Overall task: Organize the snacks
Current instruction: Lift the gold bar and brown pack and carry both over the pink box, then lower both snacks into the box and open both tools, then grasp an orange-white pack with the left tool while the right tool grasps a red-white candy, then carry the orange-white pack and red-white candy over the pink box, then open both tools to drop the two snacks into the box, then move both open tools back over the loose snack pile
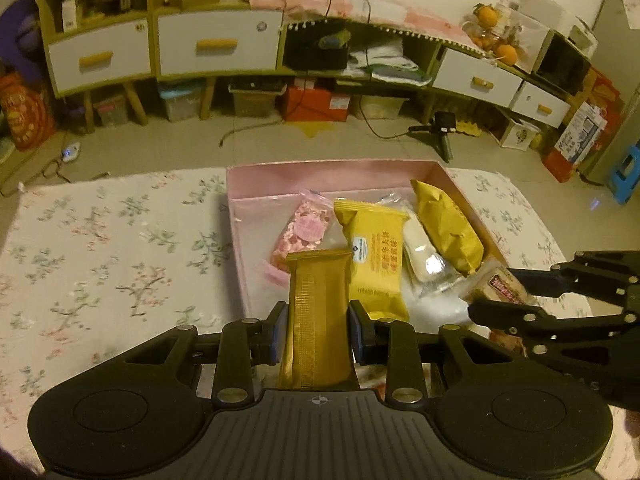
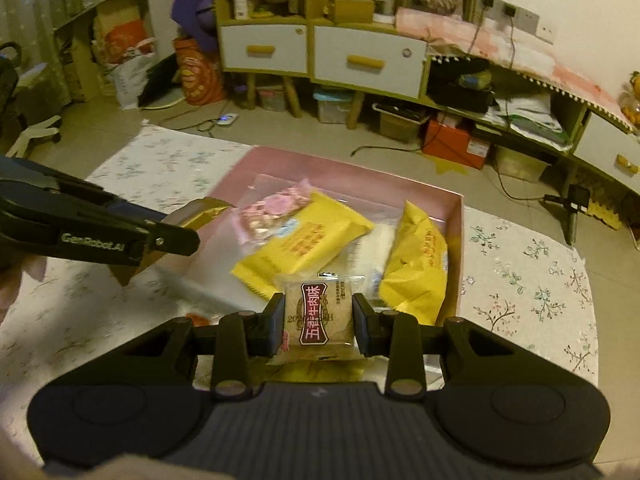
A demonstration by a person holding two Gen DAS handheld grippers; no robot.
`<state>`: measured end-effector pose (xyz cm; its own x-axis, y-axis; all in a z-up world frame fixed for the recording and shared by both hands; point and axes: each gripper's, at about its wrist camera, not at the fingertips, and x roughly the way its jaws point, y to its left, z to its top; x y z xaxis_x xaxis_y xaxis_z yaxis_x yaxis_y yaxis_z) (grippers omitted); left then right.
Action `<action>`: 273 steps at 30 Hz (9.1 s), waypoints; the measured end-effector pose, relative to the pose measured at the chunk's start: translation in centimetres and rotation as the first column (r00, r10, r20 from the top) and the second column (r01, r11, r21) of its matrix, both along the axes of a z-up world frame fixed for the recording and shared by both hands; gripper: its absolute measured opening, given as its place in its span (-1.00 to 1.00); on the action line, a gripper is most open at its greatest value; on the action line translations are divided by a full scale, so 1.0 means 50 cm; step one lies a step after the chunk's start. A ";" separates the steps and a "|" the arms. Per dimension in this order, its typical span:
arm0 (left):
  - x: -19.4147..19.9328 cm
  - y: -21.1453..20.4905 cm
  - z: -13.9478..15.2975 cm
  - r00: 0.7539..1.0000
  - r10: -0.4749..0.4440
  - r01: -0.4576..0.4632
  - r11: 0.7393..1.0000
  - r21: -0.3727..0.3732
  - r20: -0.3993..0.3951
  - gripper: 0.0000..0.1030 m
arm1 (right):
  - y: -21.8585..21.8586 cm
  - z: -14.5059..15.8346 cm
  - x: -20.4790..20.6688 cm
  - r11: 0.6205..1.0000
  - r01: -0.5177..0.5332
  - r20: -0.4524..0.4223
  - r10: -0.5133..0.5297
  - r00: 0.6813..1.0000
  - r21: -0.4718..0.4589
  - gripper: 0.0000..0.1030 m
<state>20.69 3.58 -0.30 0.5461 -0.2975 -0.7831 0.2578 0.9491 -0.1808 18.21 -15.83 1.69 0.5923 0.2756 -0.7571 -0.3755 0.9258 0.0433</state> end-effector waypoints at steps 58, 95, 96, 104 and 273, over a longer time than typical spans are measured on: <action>-0.182 0.006 -0.012 0.997 -0.074 0.074 0.997 0.027 0.004 0.72 | -0.047 0.034 -0.148 0.998 0.047 0.031 -0.046 0.998 -0.041 0.89; -0.364 -0.013 -0.143 0.959 -0.282 0.284 0.937 0.204 -0.041 0.88 | -0.094 -0.111 -0.284 0.986 0.114 -0.091 -0.126 0.988 -0.125 0.97; -0.363 -0.010 -0.144 0.959 -0.282 0.284 0.939 0.195 -0.037 0.88 | -0.095 -0.114 -0.283 0.986 0.115 -0.097 -0.127 0.987 -0.125 0.97; -0.338 0.001 -0.144 0.971 -0.234 0.239 0.954 0.183 -0.047 0.85 | -0.096 -0.133 -0.270 0.981 0.118 -0.100 -0.135 0.986 -0.157 0.96; -0.208 -0.083 0.027 0.988 -0.107 0.084 0.977 0.197 0.108 0.79 | -0.053 0.048 -0.124 0.989 0.123 0.072 -0.117 0.991 -0.082 0.68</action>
